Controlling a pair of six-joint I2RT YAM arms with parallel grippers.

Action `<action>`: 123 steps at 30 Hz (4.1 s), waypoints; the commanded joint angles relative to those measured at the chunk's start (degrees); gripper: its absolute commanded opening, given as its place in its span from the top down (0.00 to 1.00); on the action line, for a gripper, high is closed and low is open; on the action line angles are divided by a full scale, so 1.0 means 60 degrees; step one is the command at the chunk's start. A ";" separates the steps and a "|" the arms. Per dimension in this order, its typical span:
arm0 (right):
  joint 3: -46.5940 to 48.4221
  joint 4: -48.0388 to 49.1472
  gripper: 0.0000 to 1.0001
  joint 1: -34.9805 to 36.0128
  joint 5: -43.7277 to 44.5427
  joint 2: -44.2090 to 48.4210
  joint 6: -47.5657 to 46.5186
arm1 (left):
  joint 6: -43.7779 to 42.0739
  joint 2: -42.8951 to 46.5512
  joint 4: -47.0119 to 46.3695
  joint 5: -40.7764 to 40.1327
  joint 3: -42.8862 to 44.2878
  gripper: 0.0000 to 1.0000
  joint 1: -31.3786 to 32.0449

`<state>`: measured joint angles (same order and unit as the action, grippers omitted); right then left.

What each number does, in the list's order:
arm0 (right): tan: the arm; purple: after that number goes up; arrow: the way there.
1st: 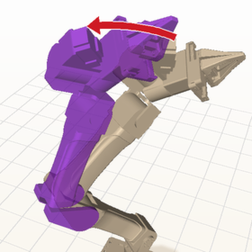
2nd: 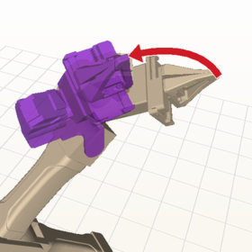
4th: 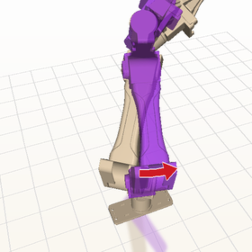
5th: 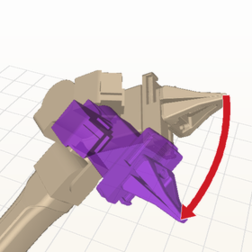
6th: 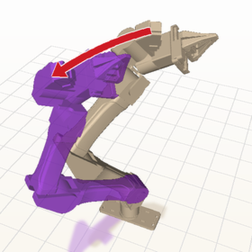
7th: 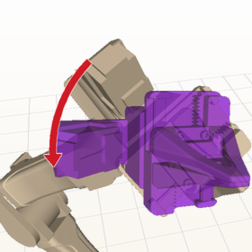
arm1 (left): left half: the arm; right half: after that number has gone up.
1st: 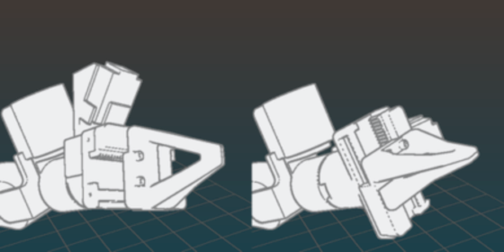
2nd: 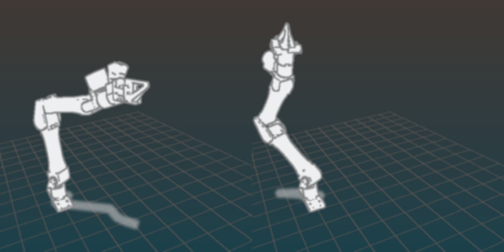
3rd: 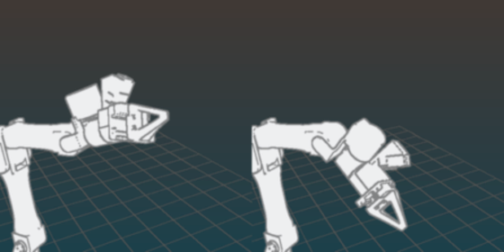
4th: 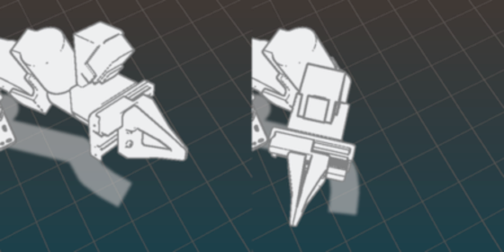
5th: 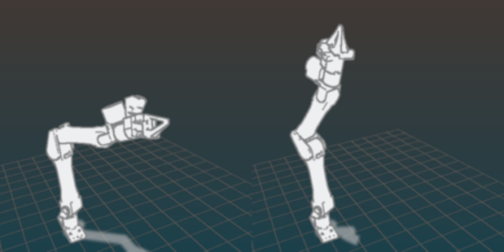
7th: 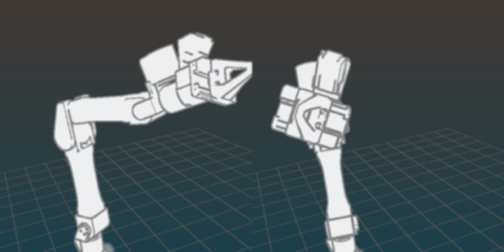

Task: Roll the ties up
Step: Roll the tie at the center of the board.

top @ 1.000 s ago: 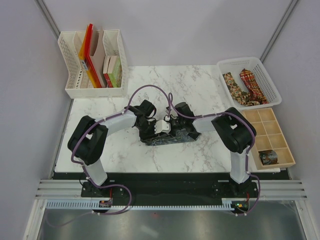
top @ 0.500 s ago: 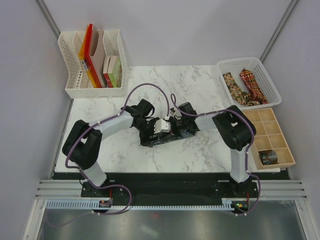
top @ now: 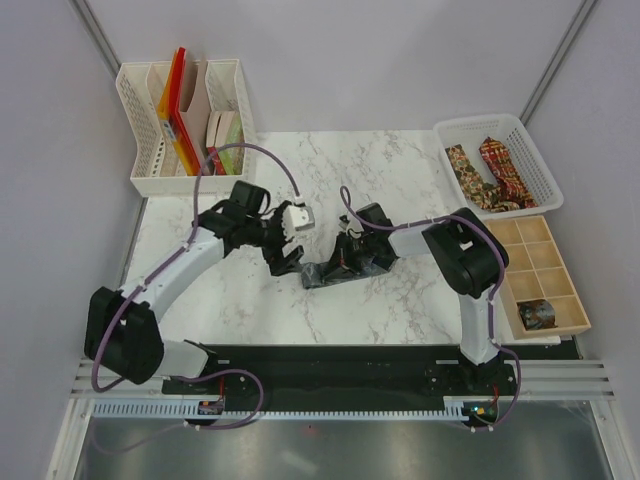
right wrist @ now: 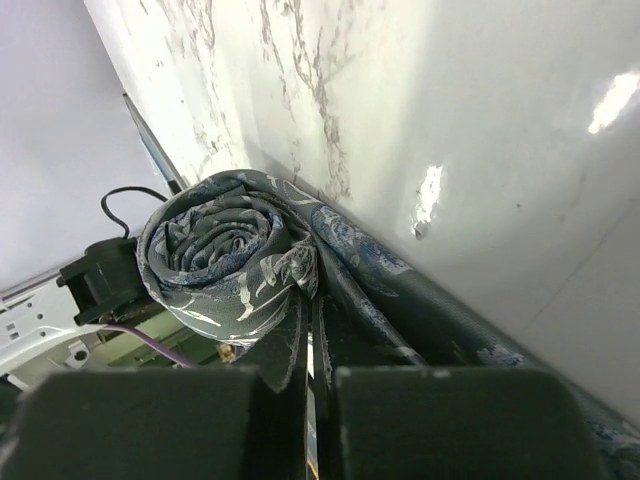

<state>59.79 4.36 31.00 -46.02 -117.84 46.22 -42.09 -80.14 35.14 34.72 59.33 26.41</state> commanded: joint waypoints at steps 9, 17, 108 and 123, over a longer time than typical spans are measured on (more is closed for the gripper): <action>-0.1162 0.2203 1.00 0.0793 0.2938 -0.0939 0.3209 | -0.2514 0.0730 -0.0157 0.1463 -0.1493 0.02 -0.1561; -0.0575 0.2305 1.00 0.1219 0.3012 -0.1263 0.3606 | -0.5465 -0.0338 -0.0948 0.2006 -0.1818 0.09 -0.1575; -0.0180 0.1061 1.00 -0.0070 0.2044 -0.0721 0.1278 | -0.2170 -0.3138 0.1147 -0.0075 0.1361 0.23 0.0241; 0.0055 0.0694 1.00 -0.0245 0.2104 -0.1087 0.0822 | -0.1511 -0.4104 0.0384 -0.1113 0.1392 0.45 0.0168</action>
<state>61.17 14.13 30.02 -41.47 -120.73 54.63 -53.67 -101.03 38.87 30.74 67.07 27.44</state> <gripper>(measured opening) 0.004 0.610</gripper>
